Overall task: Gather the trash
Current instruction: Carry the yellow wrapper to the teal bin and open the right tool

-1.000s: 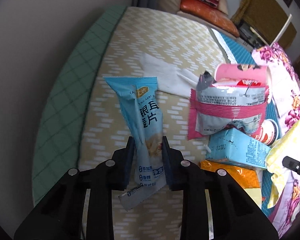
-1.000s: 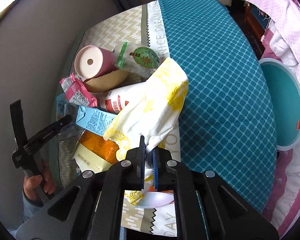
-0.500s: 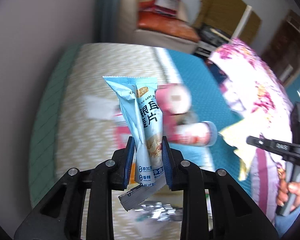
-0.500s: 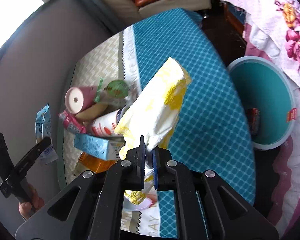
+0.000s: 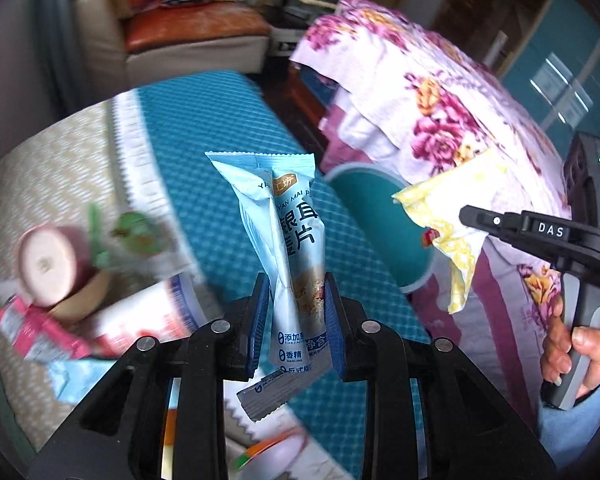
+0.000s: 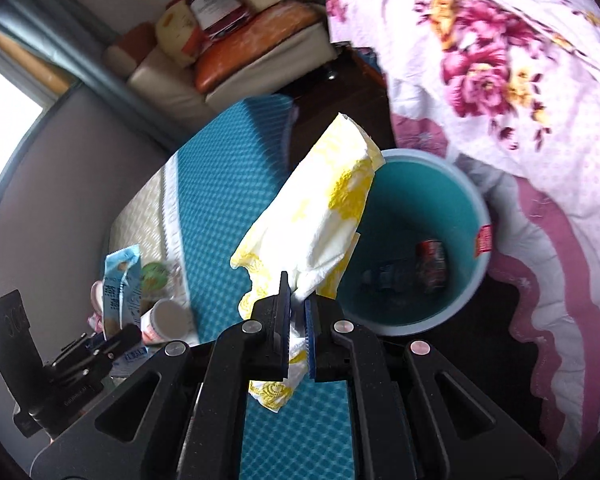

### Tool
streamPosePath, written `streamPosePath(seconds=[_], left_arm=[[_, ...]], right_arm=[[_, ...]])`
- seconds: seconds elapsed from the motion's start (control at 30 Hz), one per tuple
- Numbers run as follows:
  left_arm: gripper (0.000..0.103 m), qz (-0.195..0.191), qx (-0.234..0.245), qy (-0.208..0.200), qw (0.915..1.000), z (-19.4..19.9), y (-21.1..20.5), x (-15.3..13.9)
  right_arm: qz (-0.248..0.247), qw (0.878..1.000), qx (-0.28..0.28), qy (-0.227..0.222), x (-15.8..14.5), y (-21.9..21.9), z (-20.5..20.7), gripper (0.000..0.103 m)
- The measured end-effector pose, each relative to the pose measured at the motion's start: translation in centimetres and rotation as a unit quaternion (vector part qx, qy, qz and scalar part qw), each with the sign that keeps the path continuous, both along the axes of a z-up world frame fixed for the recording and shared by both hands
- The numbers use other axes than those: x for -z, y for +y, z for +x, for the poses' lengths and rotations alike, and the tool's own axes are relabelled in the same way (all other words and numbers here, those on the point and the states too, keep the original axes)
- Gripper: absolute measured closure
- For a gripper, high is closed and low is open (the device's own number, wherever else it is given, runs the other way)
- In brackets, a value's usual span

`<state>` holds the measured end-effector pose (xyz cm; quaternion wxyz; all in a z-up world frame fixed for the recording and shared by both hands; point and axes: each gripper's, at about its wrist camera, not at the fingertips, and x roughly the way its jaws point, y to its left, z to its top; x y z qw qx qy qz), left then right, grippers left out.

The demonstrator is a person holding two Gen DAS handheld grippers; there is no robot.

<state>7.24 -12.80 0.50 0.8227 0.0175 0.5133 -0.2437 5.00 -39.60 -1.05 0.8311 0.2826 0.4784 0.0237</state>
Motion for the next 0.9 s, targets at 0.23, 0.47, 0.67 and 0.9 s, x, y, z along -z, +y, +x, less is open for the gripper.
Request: streamPosePath(seconds=[0.23, 0.47, 0.67, 0.9], left_arm=[[0.075, 0.016, 0.046, 0.019, 0.9986, 2.1, -7.7, 2.3], [0.075, 0.034, 0.068, 0.032, 0.9966, 4.2, -12.6, 3.8], [0.075, 0.044, 0.076, 0.036, 0.9955, 5.3, -14.7, 4.6], [0.072, 0.053, 0.081, 0.042, 0.9944, 6.0, -16.0, 5.5]], right_arm=[[-0.002, 1.000, 0.029, 0.006, 1.3, -4.5, -0.2, 0.097], [0.004, 0.999, 0.041, 0.013, 2.6, -7.3, 1.0, 0.097], [0.007, 0.999, 0.042, 0.020, 3.4, -8.4, 1.4, 0.097], [0.010, 0.999, 0.046, 0.026, 4.1, -9.0, 1.7, 0.097]])
